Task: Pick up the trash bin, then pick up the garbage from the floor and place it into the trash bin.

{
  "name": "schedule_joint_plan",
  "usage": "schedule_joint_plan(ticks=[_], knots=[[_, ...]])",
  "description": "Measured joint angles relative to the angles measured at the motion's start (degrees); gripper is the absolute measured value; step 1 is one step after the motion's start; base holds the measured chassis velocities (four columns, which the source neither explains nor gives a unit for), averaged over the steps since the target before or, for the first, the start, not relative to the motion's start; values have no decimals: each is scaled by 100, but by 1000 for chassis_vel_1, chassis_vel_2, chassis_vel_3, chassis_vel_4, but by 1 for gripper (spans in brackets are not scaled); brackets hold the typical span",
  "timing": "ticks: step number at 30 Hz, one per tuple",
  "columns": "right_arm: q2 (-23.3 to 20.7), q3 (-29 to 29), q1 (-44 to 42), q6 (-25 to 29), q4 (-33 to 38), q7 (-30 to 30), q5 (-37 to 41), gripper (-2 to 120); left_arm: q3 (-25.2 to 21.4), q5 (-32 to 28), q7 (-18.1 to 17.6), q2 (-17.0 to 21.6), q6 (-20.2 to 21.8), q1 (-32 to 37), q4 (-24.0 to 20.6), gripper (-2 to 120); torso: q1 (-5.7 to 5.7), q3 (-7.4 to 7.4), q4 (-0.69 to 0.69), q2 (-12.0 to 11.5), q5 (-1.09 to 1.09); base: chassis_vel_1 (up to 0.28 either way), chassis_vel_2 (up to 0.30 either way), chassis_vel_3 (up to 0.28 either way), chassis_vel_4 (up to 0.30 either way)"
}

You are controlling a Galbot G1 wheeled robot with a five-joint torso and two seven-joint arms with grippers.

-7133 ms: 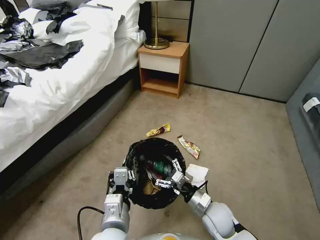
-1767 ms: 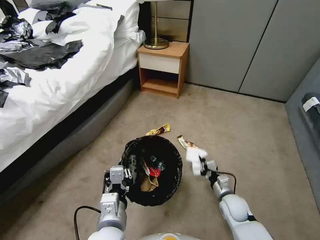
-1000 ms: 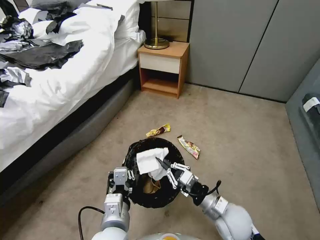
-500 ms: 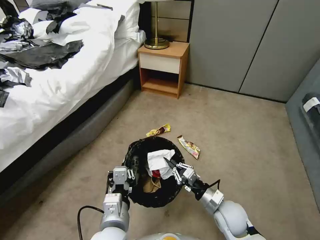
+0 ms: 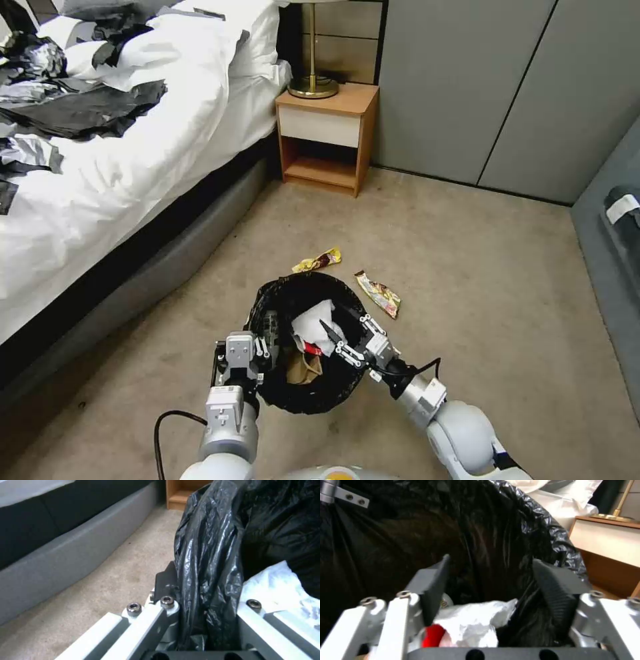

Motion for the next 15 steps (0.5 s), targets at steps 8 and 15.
schedule_joint_plan(ticks=[8, 15], knots=[[-32, 19, -83, 6, 295, 85, -28, 96, -26, -19, 4, 9, 7, -5, -16, 1, 0, 0, 0, 0, 0, 0, 0, 0, 0], [-23, 151, -191, 80, 1201, 392, -72, 100, -28, -23, 6, 18, 24, -21, -19, 1, 0, 0, 1, 0, 0, 0, 0, 0, 0]])
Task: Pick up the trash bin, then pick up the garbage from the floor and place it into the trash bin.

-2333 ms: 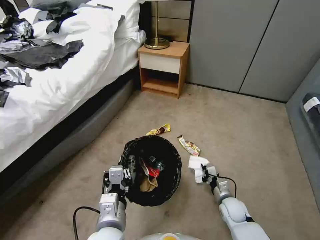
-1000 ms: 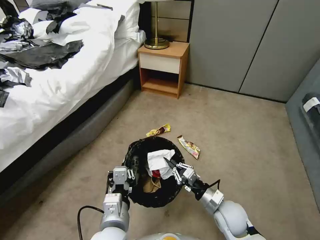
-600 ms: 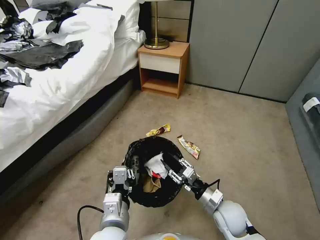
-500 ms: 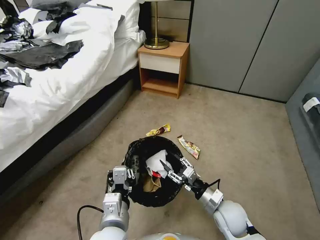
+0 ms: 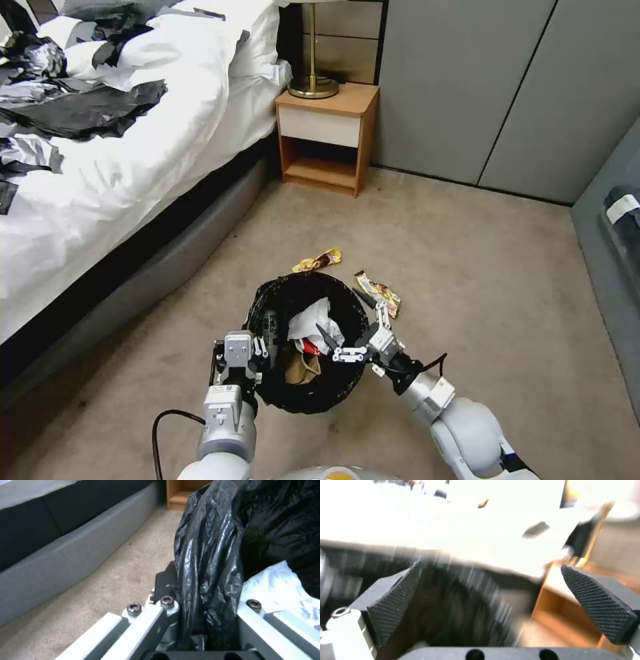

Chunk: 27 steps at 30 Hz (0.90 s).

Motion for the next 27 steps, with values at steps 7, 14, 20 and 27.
schedule_joint_plan(ticks=[7, 14, 20, 27], knots=[[272, 324, -541, 32, 1363, 1228, -381, 100, -91, -62, 2, 18, 2, -65, 52, 1, 0, 0, -1, 0, -1, 0, 0, 0, 0], [780, 610, -1621, 784, 1020, 2469, -603, 100, -220, -162, -2, 98, 8, -54, -14, 1, 0, 0, -2, 0, 1, 0, 0, 0, 0], [919, 593, -1867, 987, 673, 2809, -605, 100, -239, -194, -11, 93, 36, -66, -20, 1, 0, -1, -1, 0, 0, 0, 0, 0, 0], [944, 580, -1803, 1154, 478, 2846, -516, 100, -242, -195, -22, 51, 41, -66, -20, 1, 0, 0, -1, 0, 0, 0, 0, 0, 0]])
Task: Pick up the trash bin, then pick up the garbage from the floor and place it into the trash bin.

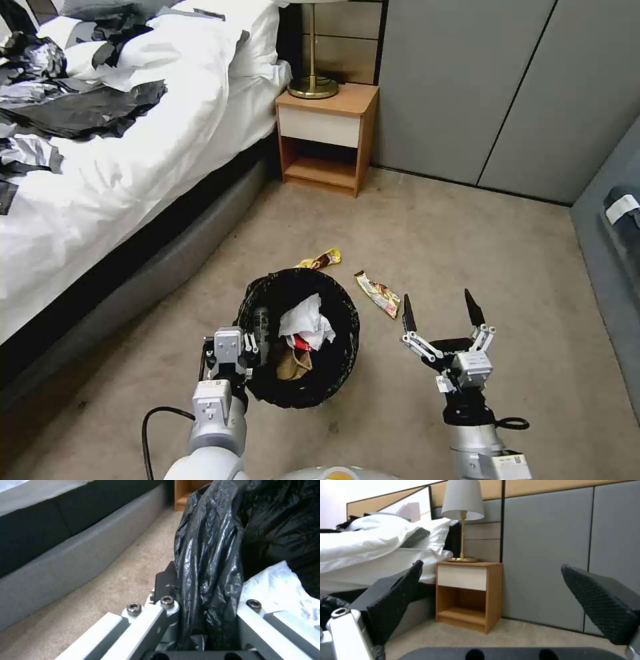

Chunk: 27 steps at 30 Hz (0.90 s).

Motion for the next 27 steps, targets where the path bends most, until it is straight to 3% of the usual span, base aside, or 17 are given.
schedule_joint_plan(ticks=[19, 27], knots=[[-71, 38, 136, -142, 7, -369, 41, 100, 10, 33, -15, -60, -22, 8, 22, 1, 0, 0, 0, 0, 0, -8, 3, 4, -9], [-90, 28, 191, -180, -2, -376, 38, 100, 29, 46, -18, -68, -47, 37, 30, 1, -1, 0, 0, 0, 0, -156, 161, 169, -159]])
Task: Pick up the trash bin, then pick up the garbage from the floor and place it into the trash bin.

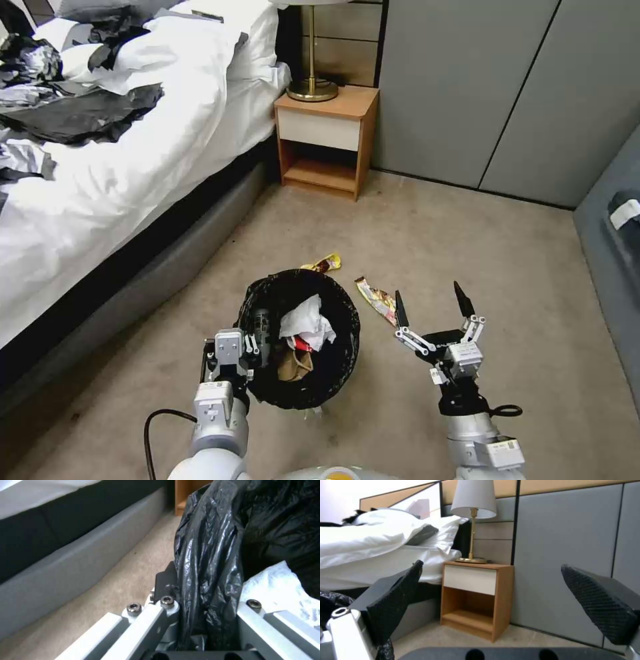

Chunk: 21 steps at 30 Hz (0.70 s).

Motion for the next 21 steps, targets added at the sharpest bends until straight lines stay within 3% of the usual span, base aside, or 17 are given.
schedule_joint_plan(ticks=[12, 21], knots=[[-35, 16, 106, 41, 25, -18, 37, 100, -2, -3, -23, 12, -3, -18, -11, 1, 1, 1, 0, 0, -1, -224, 215, 220, -212], [-65, 26, 253, 95, -10, -66, 33, 100, 13, -2, -24, 7, -2, -5, -28, 1, 1, 0, -2, 0, -1, -1, -2, -12, 2]])
